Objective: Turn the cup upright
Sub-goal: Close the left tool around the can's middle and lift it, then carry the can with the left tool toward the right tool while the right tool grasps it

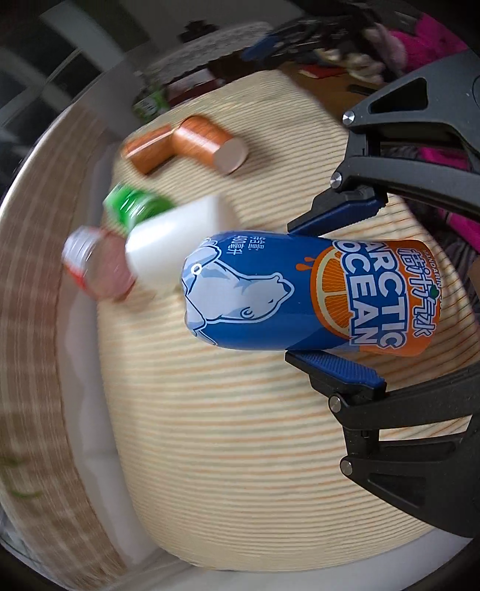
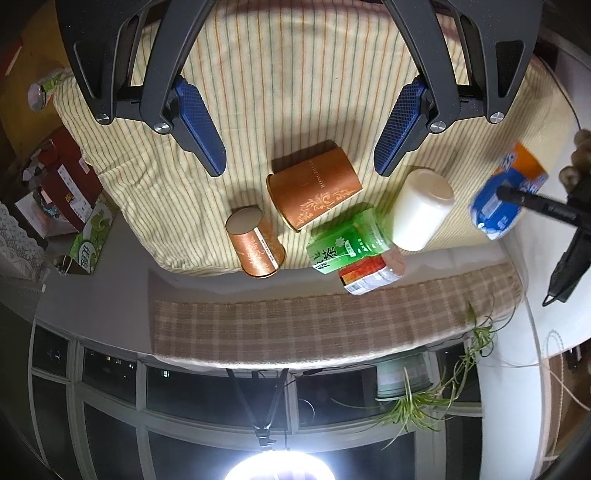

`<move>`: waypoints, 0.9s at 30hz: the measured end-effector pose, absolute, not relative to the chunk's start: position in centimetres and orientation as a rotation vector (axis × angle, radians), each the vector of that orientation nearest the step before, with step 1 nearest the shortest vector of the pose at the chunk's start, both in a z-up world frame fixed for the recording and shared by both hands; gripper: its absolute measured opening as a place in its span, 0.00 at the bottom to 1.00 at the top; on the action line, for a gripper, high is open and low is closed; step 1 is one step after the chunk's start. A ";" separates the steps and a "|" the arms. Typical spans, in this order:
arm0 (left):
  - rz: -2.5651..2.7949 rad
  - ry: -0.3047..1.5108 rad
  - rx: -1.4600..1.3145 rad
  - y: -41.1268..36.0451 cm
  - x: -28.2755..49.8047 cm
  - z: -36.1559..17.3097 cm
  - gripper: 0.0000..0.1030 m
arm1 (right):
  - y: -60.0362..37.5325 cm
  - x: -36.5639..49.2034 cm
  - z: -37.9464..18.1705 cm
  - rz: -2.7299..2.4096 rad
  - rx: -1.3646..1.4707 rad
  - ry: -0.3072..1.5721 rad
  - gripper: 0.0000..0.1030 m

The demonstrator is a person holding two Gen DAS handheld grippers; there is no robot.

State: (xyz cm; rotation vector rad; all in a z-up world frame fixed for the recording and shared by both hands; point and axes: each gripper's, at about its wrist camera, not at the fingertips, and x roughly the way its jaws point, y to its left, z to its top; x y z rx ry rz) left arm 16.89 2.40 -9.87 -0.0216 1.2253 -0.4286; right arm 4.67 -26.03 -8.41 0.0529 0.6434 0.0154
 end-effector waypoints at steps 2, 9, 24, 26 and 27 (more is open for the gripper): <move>-0.468 1.236 0.015 1.4 16.0 -9.9 0.61 | -26.0 4.6 -8.4 0.017 0.056 0.644 0.80; -0.620 1.271 0.159 -4.1 13.7 -10.7 0.61 | -26.2 4.2 -8.5 0.012 0.053 0.642 0.80; -0.745 1.285 0.356 -10.2 14.5 -13.5 0.62 | -27.7 4.1 -9.1 0.032 0.059 0.668 0.80; -0.743 1.274 0.365 -10.2 14.5 -13.6 0.63 | -27.6 4.3 -8.9 0.053 0.030 0.661 0.80; -0.744 1.274 0.367 -10.2 14.5 -13.7 0.66 | -27.5 4.3 -8.8 0.063 0.017 0.657 0.80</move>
